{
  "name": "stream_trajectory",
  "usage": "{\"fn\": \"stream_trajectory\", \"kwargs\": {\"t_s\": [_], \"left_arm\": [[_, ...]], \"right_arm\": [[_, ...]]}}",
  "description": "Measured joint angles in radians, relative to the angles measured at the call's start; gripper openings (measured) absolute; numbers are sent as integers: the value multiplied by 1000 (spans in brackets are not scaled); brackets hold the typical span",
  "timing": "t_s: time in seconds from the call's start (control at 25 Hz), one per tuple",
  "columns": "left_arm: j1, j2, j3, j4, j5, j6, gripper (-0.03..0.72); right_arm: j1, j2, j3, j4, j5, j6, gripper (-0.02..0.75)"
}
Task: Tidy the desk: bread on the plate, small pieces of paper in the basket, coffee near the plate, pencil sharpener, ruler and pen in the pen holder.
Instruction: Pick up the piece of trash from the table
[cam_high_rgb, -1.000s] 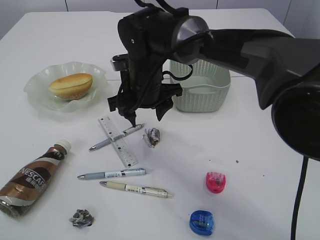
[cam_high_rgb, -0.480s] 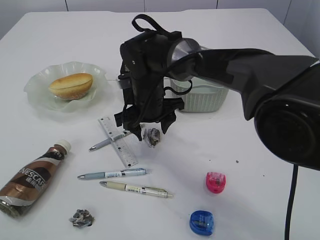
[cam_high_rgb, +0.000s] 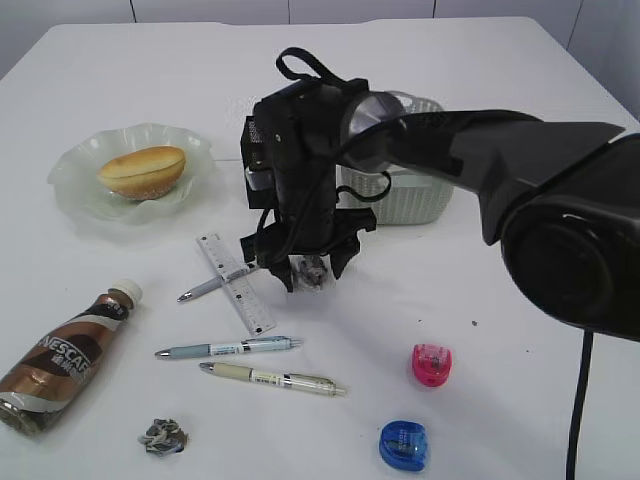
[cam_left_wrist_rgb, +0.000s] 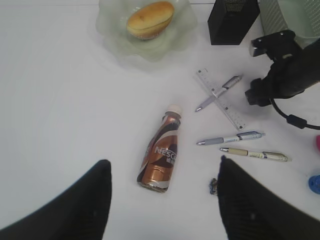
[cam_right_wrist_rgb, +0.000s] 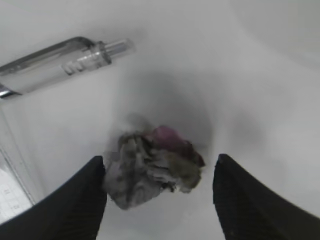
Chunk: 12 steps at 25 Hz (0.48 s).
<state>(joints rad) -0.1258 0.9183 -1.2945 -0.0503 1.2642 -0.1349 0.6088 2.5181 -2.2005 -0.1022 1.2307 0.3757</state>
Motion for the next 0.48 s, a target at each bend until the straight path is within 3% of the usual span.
{"fn": "stream_trajectory", "kwargs": {"t_s": [0.48], "left_arm": [[0, 0, 0, 0, 0, 0, 486]], "right_arm": [[0, 16, -6, -5, -4, 0, 489]]}}
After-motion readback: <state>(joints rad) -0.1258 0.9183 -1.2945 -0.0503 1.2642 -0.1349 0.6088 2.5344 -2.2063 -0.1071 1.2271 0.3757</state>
